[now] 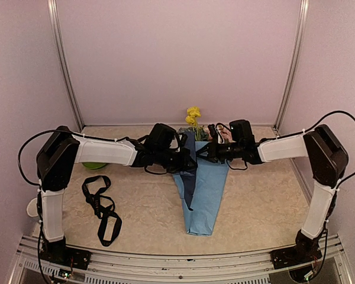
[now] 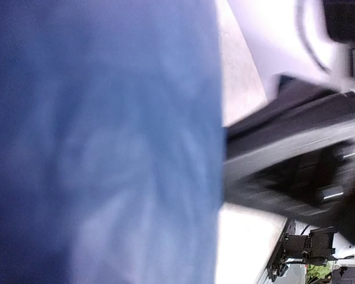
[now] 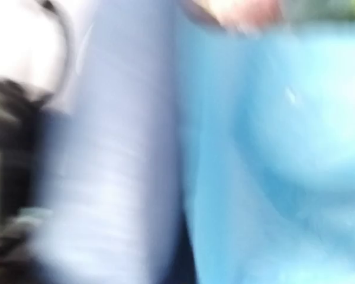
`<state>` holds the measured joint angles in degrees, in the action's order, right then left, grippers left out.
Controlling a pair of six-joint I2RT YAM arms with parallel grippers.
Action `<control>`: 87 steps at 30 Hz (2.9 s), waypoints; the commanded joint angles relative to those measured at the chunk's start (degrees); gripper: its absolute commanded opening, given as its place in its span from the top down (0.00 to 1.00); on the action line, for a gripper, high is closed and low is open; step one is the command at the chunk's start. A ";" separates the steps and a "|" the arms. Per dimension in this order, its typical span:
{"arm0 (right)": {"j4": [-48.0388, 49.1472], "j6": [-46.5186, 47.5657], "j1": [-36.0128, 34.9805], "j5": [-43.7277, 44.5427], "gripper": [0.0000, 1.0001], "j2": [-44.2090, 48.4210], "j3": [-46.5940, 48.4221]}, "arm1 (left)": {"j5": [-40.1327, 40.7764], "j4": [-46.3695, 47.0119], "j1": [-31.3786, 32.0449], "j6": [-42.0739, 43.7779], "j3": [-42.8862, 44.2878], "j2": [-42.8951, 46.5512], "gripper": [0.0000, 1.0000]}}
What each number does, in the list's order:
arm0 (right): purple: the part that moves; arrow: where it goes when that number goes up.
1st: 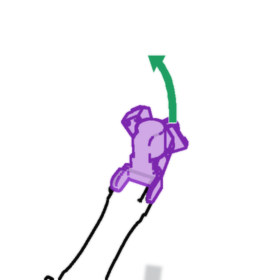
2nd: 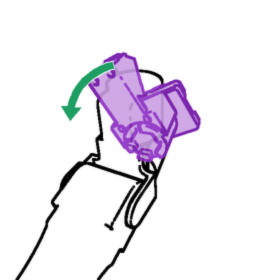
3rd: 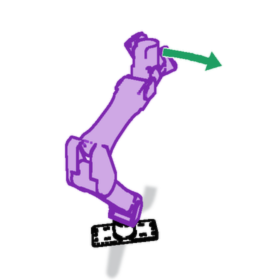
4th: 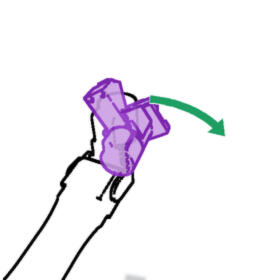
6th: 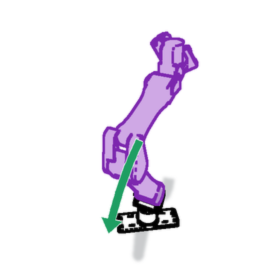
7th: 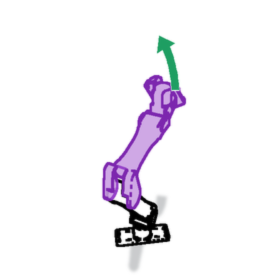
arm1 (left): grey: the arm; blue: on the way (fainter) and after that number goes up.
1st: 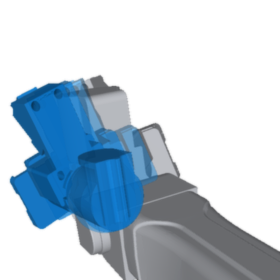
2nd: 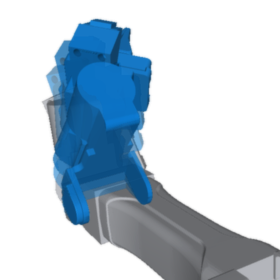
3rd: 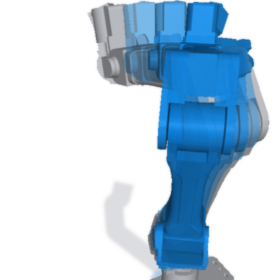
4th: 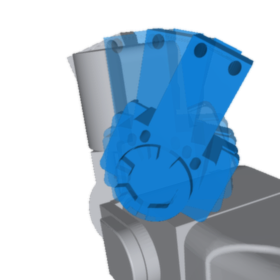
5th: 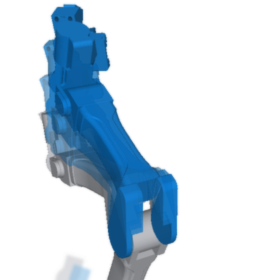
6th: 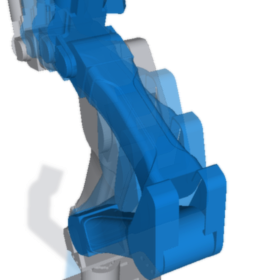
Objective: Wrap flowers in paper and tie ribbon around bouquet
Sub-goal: Fold the 2/3-folded wrapping paper at the center of the board, then pass from the left arm to the right
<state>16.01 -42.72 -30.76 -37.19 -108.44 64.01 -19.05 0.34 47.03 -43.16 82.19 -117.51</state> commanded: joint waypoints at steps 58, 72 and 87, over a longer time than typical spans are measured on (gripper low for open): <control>2.57 0.39 3.96 3.09 0.65 5.73 -10.63 | -4.38 -5.29 4.78 3.11 15.14 -16.23 0.98; 2.13 3.01 7.62 5.35 1.00 3.62 -11.39 | -0.41 -7.64 7.14 14.54 14.86 -7.32 0.58; 3.91 2.61 8.42 4.67 1.00 0.36 -10.50 | 15.22 -35.10 15.43 19.23 12.70 1.20 0.46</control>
<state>19.20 -40.29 -23.09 -32.38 -106.78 52.49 -8.71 -26.00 61.54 -24.99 96.71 -116.88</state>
